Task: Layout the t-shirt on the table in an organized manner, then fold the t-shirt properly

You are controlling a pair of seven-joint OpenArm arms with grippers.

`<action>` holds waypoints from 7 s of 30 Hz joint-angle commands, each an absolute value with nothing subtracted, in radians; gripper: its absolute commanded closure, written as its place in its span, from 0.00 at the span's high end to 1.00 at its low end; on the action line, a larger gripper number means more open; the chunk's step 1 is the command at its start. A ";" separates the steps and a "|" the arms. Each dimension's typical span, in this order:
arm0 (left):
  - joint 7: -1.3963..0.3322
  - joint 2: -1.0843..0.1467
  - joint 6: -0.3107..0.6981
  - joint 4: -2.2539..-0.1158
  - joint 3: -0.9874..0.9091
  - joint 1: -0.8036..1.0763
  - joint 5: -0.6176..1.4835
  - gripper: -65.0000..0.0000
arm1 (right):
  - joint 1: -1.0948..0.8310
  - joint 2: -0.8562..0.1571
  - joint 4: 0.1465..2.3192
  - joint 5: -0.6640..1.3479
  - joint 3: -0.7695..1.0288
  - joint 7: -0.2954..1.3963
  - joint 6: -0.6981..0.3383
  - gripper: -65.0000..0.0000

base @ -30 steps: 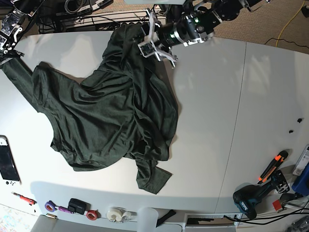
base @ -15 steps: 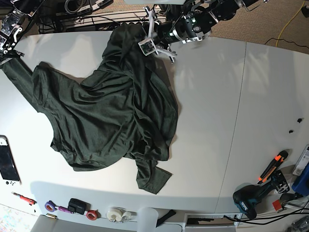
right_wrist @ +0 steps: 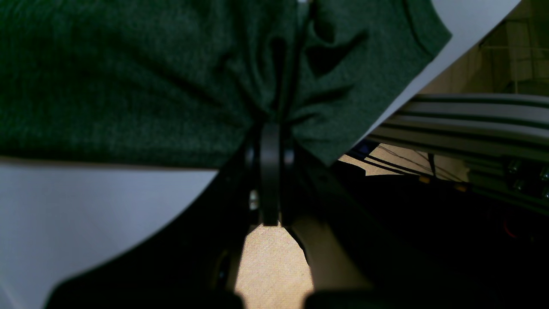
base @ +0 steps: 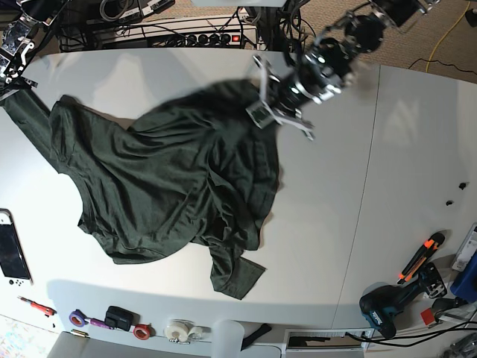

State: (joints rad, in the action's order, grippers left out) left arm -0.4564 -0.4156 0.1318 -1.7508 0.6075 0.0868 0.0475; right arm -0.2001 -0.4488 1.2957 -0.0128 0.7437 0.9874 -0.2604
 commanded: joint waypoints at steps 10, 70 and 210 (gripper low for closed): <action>-0.445 -0.451 0.130 -1.763 0.329 0.080 0.093 0.00 | -0.218 -0.446 1.290 0.118 0.740 1.176 -0.390 0.00; -0.331 -0.448 0.157 -1.763 0.311 0.033 0.345 0.22 | -0.341 -0.393 1.408 1.342 0.176 1.396 -0.698 0.00; -0.509 -0.449 0.451 -1.732 0.311 -0.028 0.533 0.38 | -0.053 -0.306 1.539 0.479 0.748 1.070 -0.450 0.00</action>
State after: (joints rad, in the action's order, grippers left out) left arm -0.5320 -0.4435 0.4461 -1.7153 0.3183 -0.0139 0.5148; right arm -0.0620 -0.2844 1.5238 0.4683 0.7448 1.0889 -0.4488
